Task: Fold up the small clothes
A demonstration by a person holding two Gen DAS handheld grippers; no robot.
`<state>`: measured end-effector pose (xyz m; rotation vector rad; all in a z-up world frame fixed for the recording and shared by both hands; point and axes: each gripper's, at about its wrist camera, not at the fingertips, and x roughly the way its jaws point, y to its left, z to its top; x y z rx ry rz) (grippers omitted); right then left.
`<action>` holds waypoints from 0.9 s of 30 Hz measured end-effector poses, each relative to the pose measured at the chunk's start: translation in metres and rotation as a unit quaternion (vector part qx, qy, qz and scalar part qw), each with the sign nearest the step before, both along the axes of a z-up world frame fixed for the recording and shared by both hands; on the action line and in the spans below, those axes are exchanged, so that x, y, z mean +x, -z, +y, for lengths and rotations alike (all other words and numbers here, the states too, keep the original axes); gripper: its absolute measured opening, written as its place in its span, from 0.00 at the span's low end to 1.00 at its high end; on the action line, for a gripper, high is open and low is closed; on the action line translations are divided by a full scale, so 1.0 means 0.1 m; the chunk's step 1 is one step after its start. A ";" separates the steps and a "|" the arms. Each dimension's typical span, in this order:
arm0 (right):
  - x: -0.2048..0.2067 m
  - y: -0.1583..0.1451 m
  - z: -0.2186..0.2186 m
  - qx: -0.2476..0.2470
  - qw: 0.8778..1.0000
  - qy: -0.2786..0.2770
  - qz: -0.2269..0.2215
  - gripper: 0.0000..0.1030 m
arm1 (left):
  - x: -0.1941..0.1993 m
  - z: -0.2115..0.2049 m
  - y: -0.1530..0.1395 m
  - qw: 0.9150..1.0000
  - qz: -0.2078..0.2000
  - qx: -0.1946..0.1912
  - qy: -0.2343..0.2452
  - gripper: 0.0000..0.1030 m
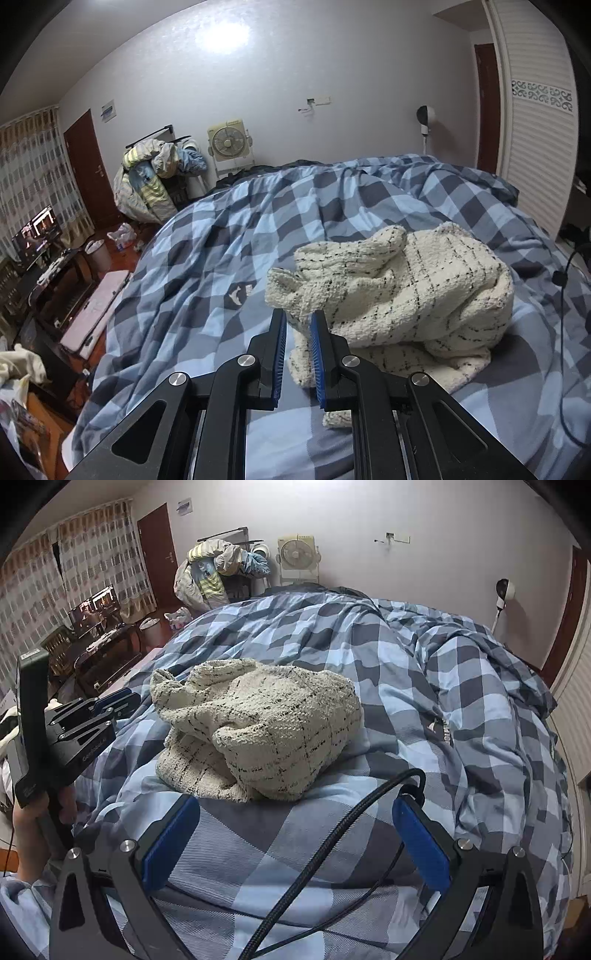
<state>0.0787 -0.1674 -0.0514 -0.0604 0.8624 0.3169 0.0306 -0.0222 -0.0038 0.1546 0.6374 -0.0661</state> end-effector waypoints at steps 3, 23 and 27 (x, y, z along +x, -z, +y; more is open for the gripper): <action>0.00 0.01 0.00 0.002 1.000 0.002 0.002 0.99 | -0.01 0.00 -0.01 1.000 -0.001 -0.003 0.002 0.12; -0.03 0.00 0.01 -0.007 1.000 -0.001 0.006 0.99 | -0.02 0.01 -0.04 1.000 -0.004 -0.009 0.004 0.12; -0.03 0.01 0.01 -0.007 1.000 -0.001 0.006 0.99 | -0.01 0.01 -0.05 1.000 -0.005 -0.009 0.004 0.12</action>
